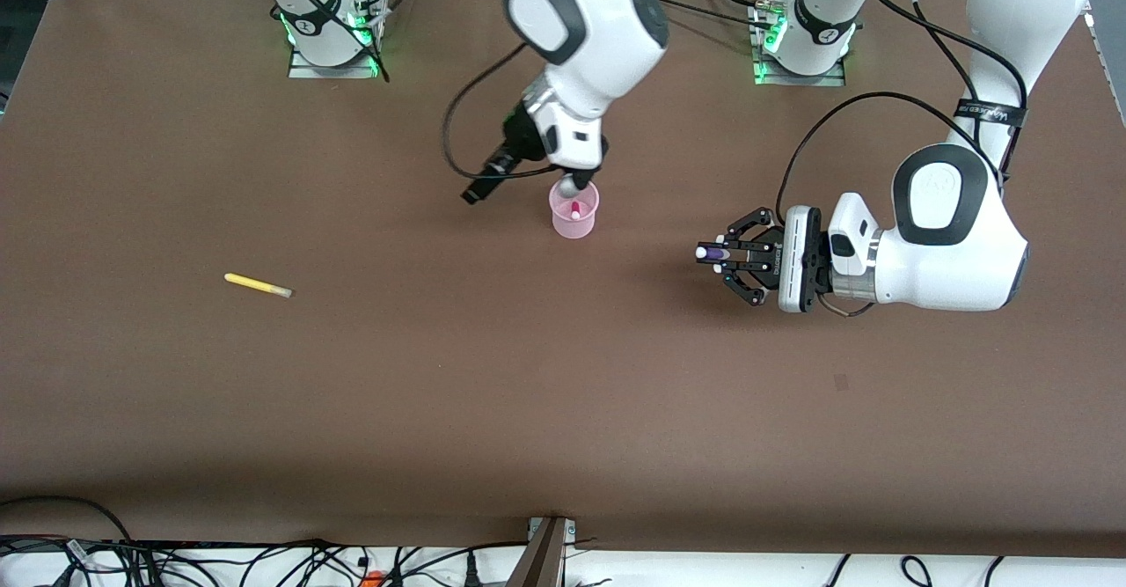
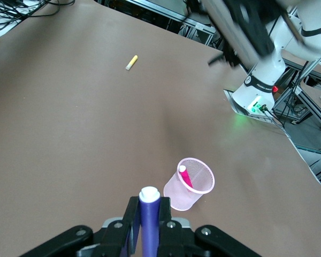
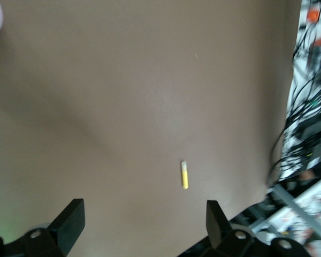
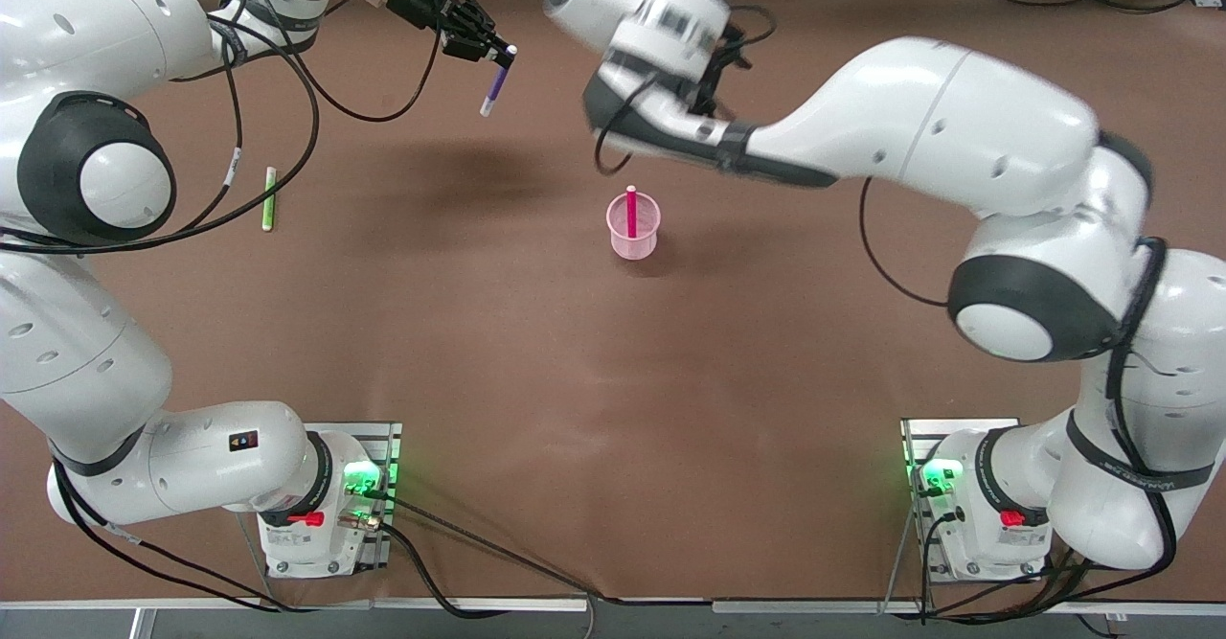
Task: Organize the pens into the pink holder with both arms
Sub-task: 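Return the right arm to rest while the left gripper carries the purple marker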
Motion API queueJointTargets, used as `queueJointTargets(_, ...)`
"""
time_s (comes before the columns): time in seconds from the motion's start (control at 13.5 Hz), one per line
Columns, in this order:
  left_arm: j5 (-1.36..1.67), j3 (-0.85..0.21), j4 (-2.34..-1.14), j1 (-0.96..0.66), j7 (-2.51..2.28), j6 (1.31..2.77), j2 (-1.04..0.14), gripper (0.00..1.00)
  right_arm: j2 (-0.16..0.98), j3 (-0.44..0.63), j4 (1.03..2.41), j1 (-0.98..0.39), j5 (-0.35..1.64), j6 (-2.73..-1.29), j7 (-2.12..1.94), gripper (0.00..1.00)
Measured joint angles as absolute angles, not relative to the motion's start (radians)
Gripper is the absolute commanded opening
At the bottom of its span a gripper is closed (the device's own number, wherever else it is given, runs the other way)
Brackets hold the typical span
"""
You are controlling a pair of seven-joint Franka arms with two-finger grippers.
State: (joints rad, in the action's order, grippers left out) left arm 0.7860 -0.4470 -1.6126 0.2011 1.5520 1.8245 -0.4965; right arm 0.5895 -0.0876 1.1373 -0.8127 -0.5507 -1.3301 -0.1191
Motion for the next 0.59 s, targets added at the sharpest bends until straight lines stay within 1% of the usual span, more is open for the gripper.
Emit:
queueJointTargets(0.22,0.786,-0.451,-1.611,0.161,1.552,1.805,-0.497,0.0,0.522,-0.061,1.142,-0.667,-0.429,-1.337,-0.124,1.0)
queueJointTargets(0.37,0.787,-0.453,-1.611,0.093,1.549,1.806,-0.498,0.0,0.481,-0.038,1.17,-0.559,-0.338,-1.388,-0.128,1.0)
queueJointTargets(0.52,0.787,-0.454,-1.611,0.019,1.54,1.833,-0.499,0.0,0.428,0.02,1.237,-0.47,-0.24,-1.469,-0.141,1.0)
queueJointTargets(0.59,0.787,-0.455,-1.611,-0.013,1.539,1.865,-0.501,0.0,0.402,0.069,1.275,-0.441,-0.193,-1.509,-0.173,0.99)
